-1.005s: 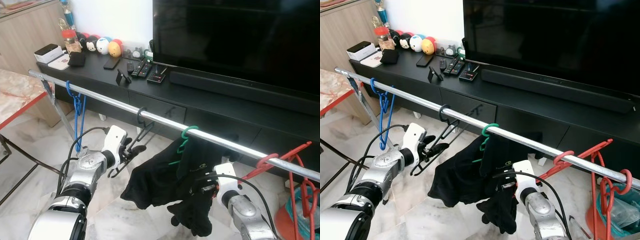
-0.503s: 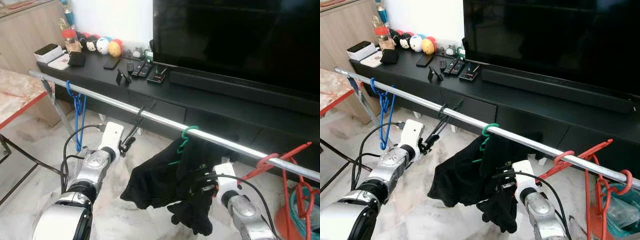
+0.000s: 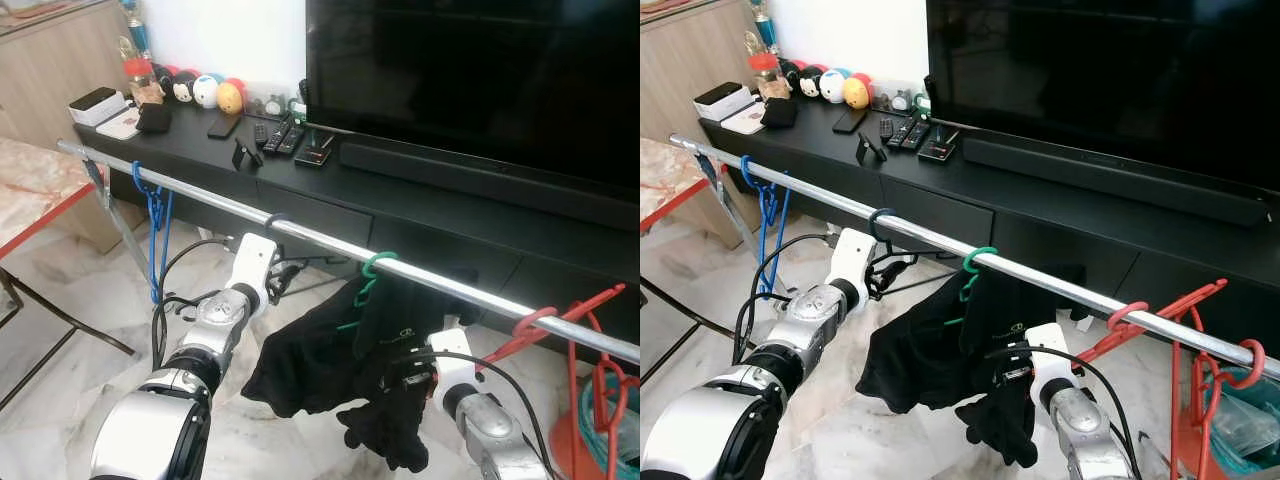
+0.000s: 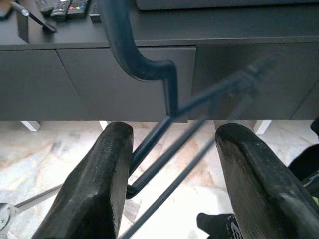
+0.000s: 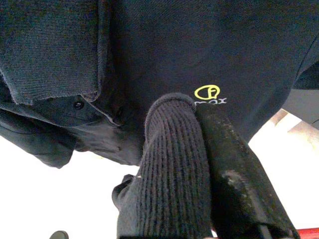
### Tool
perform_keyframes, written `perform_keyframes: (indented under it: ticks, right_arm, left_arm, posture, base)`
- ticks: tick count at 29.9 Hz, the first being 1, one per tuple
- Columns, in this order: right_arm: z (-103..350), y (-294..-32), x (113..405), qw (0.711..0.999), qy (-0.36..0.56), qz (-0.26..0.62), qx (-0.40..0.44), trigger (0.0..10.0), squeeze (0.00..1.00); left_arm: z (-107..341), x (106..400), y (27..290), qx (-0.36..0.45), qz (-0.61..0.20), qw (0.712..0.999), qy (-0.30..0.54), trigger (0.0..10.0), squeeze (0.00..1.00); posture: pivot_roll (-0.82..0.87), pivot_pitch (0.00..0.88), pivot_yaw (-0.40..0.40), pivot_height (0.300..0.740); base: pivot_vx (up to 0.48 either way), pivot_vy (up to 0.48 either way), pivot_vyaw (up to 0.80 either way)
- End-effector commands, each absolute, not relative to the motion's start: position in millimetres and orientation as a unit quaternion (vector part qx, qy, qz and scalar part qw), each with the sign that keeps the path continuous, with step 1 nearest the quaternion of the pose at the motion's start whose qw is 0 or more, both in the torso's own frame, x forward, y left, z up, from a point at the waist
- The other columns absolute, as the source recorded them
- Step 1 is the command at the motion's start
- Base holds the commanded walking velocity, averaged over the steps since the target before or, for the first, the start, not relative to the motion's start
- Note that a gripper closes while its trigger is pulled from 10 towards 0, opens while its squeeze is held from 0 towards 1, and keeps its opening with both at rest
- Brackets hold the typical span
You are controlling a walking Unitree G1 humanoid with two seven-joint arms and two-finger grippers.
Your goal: Hang hanger
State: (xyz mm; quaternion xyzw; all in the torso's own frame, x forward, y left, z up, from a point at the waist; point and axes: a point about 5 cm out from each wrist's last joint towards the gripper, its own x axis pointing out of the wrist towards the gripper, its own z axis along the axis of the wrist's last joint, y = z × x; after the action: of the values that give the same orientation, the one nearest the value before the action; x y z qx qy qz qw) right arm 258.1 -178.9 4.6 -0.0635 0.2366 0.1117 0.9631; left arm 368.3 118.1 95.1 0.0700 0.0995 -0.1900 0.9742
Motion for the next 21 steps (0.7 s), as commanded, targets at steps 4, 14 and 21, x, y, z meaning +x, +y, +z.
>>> perform_keyframes:
  ticks: [4,14,21]
  right_arm:
    - [14.9,-178.4,263.0,0.969,0.213,0.108,-0.061,10.0,0.00]
    - [14.4,-179.6,261.4,0.968,0.215,0.110,-0.063,10.0,0.00]
    - [15.0,-180.9,261.5,0.969,0.215,0.108,-0.064,10.0,0.00]
  left_arm:
    - [93.0,368.4,117.3,0.078,-0.197,0.970,0.114,10.0,0.00]
    - [88.6,366.8,120.1,0.090,-0.178,0.973,0.120,10.0,0.00]
    - [83.7,366.4,126.3,0.112,-0.151,0.972,0.143,0.0,0.00]
  posture:
    - [-0.04,0.000,0.031,0.740]
    - [-0.04,0.000,0.025,0.740]
    - [-0.04,0.000,0.023,0.740]
  base:
    - [0.000,0.000,0.00]
    - [0.000,0.000,0.00]
    - [0.000,0.000,0.00]
